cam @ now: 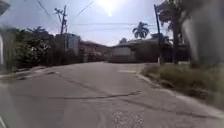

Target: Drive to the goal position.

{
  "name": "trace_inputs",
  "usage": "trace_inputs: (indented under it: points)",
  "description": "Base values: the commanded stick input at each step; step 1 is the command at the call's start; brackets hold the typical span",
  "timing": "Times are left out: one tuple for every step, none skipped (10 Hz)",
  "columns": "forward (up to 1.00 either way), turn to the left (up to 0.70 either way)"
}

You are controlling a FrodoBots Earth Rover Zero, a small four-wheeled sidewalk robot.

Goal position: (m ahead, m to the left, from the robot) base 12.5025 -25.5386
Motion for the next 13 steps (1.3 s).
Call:
trace_inputs:
  points:
    - [1.00, 0.07]
    - [1.00, 0.07]
    - [1.00, 0.07]
    - [1.00, -0.10]
    - [1.00, -0.33]
    - [1.00, -0.33]
    - [1.00, -0.33]
    - [1.00, -0.04]
    - [1.00, 0.07]
    - [1.00, 0.07]
    - [1.00, 0.07]
    - [1.00, 0.07]
    - [1.00, 0.07]
